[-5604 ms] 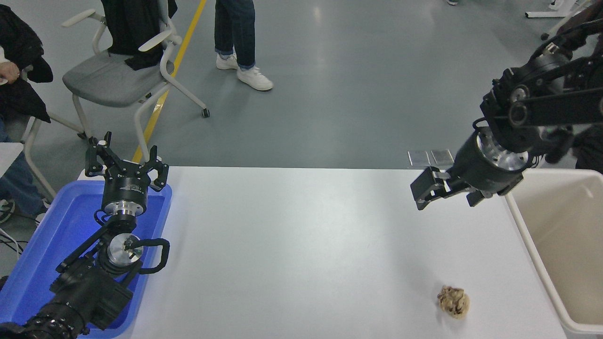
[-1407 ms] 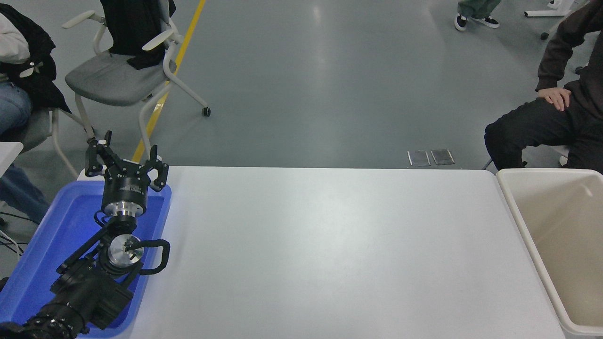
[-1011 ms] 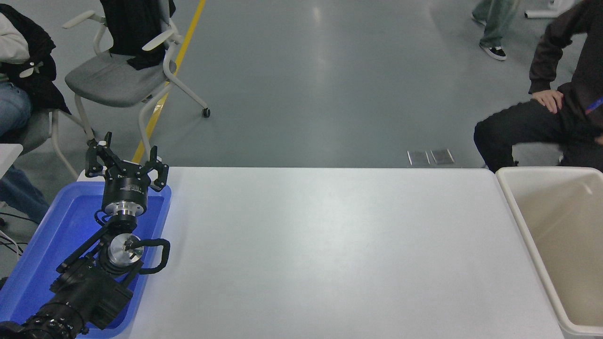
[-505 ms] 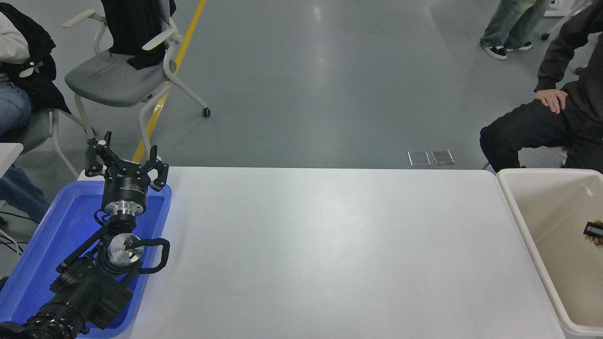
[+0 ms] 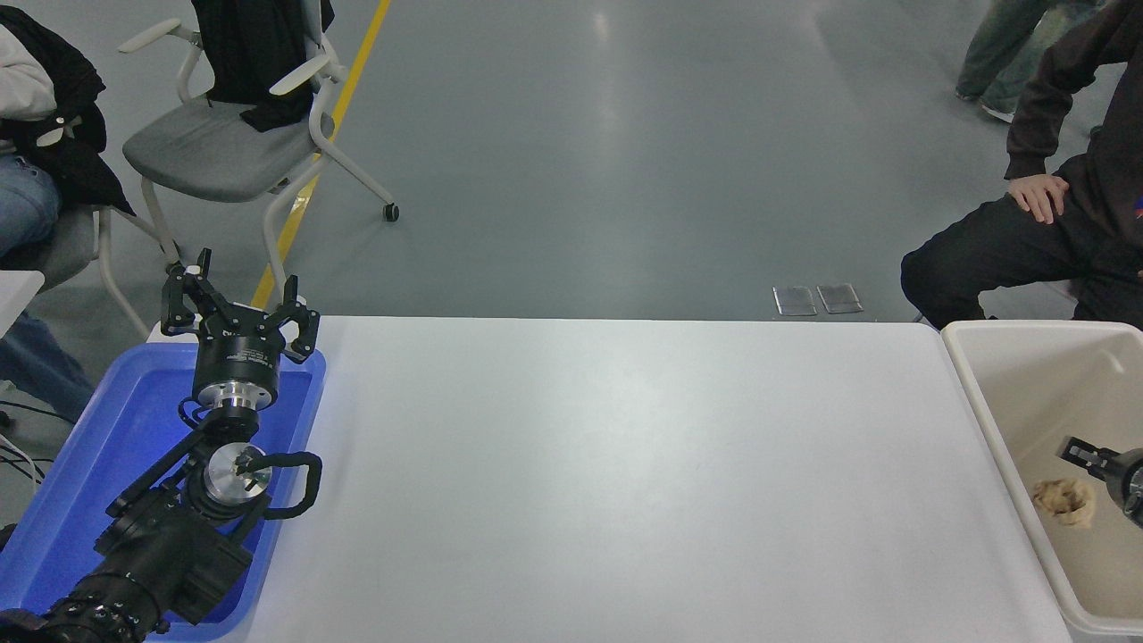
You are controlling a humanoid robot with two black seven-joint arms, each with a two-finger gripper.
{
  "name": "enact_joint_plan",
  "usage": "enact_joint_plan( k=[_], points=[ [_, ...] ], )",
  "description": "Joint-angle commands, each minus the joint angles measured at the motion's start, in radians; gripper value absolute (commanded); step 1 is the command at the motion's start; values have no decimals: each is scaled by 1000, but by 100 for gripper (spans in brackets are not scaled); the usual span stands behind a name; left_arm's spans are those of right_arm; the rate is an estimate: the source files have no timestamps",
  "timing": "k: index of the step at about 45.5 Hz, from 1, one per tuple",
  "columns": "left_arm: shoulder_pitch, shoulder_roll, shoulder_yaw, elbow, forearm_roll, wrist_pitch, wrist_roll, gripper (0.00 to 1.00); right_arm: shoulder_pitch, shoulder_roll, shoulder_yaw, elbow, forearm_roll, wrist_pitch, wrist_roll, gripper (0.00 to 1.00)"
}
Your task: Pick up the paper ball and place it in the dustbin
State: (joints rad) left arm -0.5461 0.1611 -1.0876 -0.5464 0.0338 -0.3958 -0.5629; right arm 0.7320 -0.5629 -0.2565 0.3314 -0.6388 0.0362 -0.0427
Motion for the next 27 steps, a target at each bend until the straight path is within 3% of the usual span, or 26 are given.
enact_joint_plan(
  k=[1,11,17,27],
  points=[
    [0,0,0,0,0,0,0,99,40,-12,219,75,2,-6,-2,100],
    [0,0,0,0,0,0,0,99,46,-26,811,179,4,-4,-2,100],
    [0,0,0,0,-2,2,-2,99,23,-11,1028,271,27,1,0,100],
    [0,0,0,0,-2,2,-2,99,-32,100,1215,422,322,2,0,100]
  ],
)
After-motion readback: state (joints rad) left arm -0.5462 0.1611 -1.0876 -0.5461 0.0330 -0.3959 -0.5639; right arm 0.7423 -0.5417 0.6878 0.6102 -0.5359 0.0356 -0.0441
